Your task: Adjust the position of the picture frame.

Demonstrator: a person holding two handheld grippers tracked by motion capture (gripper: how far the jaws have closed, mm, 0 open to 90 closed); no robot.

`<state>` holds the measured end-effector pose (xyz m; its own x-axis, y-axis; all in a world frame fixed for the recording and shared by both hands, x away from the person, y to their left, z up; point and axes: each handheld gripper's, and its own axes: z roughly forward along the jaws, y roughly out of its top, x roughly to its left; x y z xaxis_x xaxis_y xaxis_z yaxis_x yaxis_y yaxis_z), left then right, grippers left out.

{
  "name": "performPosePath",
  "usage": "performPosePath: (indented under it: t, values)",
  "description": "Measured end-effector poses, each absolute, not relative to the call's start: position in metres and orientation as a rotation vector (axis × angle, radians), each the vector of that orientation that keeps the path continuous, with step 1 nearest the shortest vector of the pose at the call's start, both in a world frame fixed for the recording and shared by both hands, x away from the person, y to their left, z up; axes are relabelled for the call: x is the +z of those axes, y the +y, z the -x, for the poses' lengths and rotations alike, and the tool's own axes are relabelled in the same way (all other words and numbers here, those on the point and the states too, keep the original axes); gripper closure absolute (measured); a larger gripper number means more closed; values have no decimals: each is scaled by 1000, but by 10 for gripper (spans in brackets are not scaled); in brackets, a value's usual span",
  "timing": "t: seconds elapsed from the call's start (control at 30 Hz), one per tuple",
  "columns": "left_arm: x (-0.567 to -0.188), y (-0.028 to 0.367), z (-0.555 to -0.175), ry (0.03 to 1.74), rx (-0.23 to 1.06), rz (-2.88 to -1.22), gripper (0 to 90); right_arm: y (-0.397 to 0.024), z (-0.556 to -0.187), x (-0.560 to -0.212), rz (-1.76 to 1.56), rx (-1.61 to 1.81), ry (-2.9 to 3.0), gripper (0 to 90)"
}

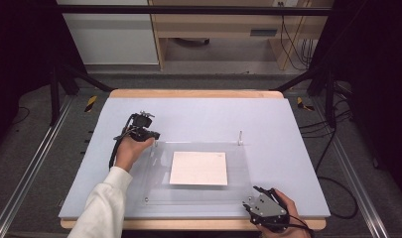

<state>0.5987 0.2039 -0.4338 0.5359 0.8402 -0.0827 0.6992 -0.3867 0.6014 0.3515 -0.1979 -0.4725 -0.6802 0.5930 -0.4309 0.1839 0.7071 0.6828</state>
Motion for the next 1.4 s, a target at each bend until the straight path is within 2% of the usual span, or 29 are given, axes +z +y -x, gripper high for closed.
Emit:
performPosePath:
  t: [0.4,1.03,1.23,1.4]
  values:
    - [-434,205,-599,1231,311,-2186,842,-194,-348,-466,-517,829,2216,489]
    - [-435,206,-600,1220,304,-2192,842,-195,-348,-468,-513,838,2215,490]
    - [-436,206,-600,1218,312,-2191,838,-194,-346,-466,-482,837,2187,534]
    - [-436,204,-598,1216,368,-2192,815,-194,-346,-459,-480,840,2186,548]
